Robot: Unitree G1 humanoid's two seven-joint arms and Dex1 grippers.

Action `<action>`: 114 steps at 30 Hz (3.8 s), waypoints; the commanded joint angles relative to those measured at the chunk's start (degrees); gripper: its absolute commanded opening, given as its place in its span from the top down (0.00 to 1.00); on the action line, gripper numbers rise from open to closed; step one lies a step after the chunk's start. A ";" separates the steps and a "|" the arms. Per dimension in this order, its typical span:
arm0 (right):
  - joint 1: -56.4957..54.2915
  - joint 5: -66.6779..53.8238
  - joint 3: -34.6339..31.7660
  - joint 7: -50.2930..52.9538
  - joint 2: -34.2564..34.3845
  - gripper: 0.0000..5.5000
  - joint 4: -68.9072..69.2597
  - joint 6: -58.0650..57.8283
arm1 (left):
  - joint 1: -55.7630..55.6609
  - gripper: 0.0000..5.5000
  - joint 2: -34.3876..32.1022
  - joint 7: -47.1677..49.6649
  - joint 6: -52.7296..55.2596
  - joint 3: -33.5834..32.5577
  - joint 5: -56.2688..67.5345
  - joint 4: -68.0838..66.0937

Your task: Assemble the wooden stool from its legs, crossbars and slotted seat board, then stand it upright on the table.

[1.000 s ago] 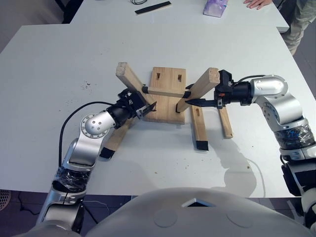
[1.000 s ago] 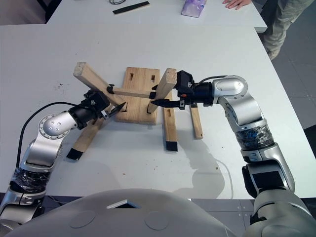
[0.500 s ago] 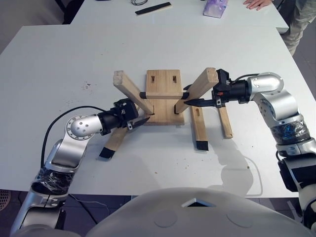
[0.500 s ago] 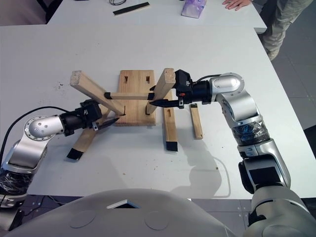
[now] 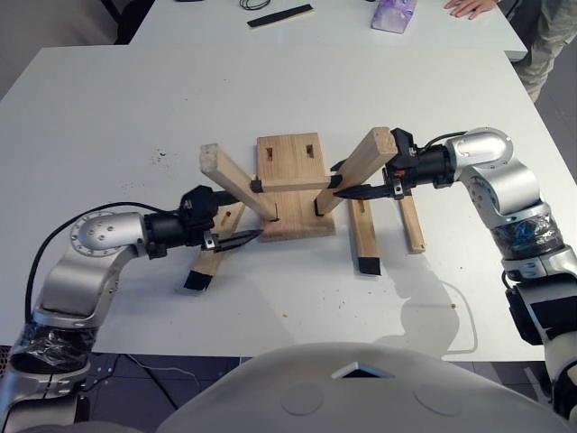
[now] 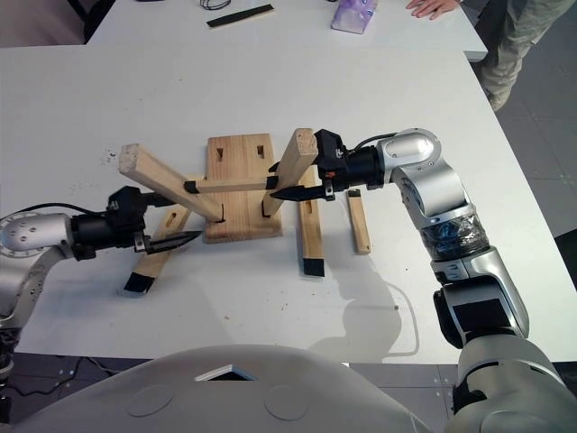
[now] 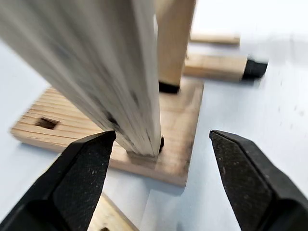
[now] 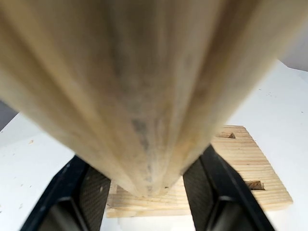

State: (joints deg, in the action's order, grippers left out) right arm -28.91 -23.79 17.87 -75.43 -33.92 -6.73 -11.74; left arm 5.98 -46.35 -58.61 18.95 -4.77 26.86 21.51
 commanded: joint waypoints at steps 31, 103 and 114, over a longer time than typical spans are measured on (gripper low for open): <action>2.87 10.86 8.20 10.80 0.82 0.64 -12.15 -5.09 | -20.75 0.53 30.69 61.91 27.35 20.95 -9.10 22.44; -1.39 9.66 16.39 7.17 6.44 0.64 -11.90 -9.14 | -14.89 0.53 25.03 33.85 2.56 27.01 -32.62 -0.33; 3.19 10.58 17.35 4.78 1.76 0.64 -10.38 -8.55 | -9.19 0.53 24.18 30.10 1.11 21.62 -24.46 -6.18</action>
State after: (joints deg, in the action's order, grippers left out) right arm -36.15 -21.46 22.19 -66.75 -34.45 -13.66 -13.52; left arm -4.61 -25.12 -18.82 24.50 10.92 -3.75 16.64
